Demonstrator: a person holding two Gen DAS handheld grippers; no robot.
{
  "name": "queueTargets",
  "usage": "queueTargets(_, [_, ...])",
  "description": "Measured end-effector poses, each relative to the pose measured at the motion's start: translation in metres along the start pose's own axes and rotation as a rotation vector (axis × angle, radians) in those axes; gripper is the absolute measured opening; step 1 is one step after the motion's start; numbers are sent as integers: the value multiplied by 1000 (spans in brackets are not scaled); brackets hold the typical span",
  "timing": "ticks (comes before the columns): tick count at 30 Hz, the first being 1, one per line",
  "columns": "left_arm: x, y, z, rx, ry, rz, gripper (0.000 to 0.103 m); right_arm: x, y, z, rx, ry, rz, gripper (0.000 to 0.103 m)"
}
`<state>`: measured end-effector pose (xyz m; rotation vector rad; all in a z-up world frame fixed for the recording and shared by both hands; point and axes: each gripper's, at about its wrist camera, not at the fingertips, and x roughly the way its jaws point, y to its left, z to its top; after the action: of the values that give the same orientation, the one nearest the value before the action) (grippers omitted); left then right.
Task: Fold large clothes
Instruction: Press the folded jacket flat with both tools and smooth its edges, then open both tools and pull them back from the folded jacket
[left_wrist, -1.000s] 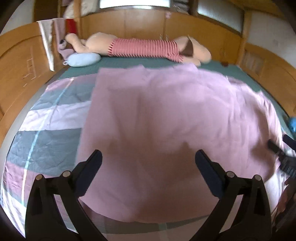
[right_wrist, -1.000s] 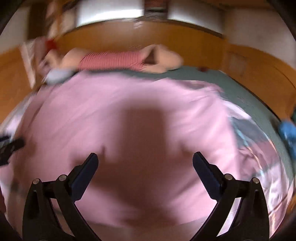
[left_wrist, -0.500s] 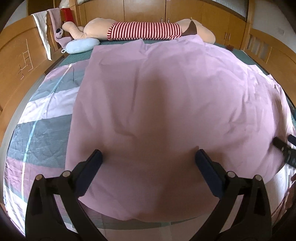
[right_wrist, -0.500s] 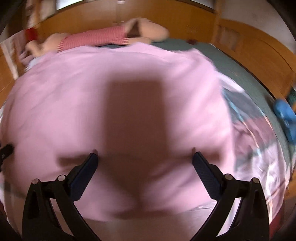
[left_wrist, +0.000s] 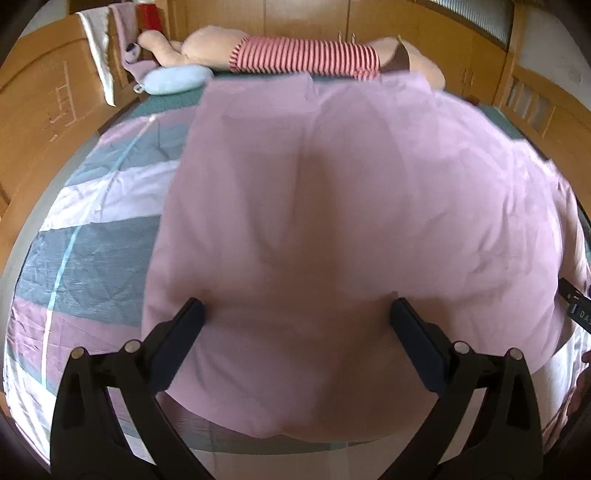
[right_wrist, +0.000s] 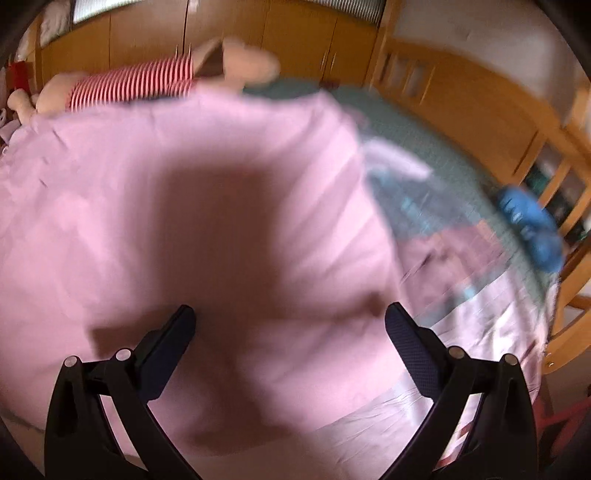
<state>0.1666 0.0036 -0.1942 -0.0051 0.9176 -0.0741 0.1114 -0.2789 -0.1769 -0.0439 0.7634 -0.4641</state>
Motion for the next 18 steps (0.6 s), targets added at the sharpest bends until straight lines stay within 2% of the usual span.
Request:
queueTargets(2, [-7, 2, 2, -8, -34, -4, 101, -18, 18, -1, -57, -87, 69, 102])
queueTargets(3, [-10, 4, 3, -15, -51, -22, 101, -25, 31, -4, -97, -112, 131, 102])
queueTargets(5, [-14, 4, 4, -27, -65, -64, 101, -30, 51, -12, -168, -126, 199, 102])
queueTargets(8, [-11, -2, 3, -7, -49, -91, 101, -26, 76, -26, -271, -119, 140, 102])
queueTargets(10, [-1, -8, -1, 25, -2, -57, 101, -25, 81, -29, -299, -131, 126, 102])
queueTargets(13, [8, -10, -2, 41, 28, -35, 101, -17, 75, -26, -255, -75, 168, 102])
queueTargets(17, [11, -10, -4, 54, 48, -9, 101, 10, 52, -27, -97, 79, 313, 102])
queueTargets(18, [13, -10, -4, 53, 53, -5, 101, 12, 46, -27, -76, 89, 300, 102])
